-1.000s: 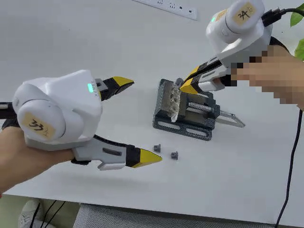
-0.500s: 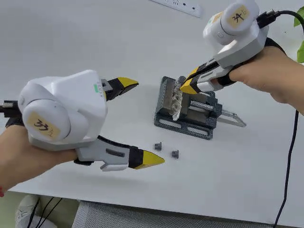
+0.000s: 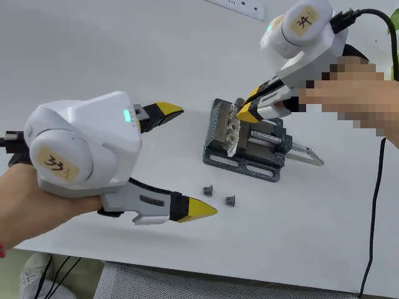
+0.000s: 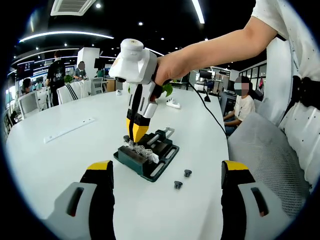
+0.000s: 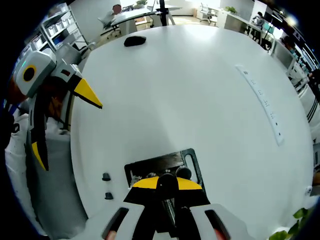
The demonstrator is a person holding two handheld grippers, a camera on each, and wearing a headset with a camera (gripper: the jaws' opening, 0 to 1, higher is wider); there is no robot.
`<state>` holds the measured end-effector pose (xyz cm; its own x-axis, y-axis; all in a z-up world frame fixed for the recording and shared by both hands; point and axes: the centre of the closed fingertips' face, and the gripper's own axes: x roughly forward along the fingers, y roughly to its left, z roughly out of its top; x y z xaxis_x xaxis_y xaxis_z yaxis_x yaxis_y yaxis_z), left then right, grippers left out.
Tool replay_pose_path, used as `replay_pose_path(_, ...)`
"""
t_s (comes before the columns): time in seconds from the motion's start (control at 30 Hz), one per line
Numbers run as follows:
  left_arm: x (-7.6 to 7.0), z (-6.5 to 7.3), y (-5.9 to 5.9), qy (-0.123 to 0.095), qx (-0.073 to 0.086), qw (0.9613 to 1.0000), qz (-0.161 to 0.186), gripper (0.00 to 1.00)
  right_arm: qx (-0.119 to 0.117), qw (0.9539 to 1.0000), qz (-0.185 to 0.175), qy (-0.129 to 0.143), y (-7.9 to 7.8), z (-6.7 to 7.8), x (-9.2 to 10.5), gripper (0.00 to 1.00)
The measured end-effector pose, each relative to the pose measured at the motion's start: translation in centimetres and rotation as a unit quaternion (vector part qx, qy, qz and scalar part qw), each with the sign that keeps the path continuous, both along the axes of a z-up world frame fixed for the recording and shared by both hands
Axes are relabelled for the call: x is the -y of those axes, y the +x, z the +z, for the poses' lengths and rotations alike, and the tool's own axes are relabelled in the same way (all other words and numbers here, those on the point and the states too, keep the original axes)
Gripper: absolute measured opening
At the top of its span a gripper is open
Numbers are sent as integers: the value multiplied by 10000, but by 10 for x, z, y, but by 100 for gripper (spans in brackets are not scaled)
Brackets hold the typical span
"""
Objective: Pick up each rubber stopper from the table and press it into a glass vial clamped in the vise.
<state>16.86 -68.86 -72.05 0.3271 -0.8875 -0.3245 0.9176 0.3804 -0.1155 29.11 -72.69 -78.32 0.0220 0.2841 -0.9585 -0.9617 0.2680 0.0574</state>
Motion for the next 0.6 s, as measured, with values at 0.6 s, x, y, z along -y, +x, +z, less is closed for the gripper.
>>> replay_pose_path(0.6,2,0,2,-77,-27,10000,15,88,110,9985,182,-510,3,0,3,5)
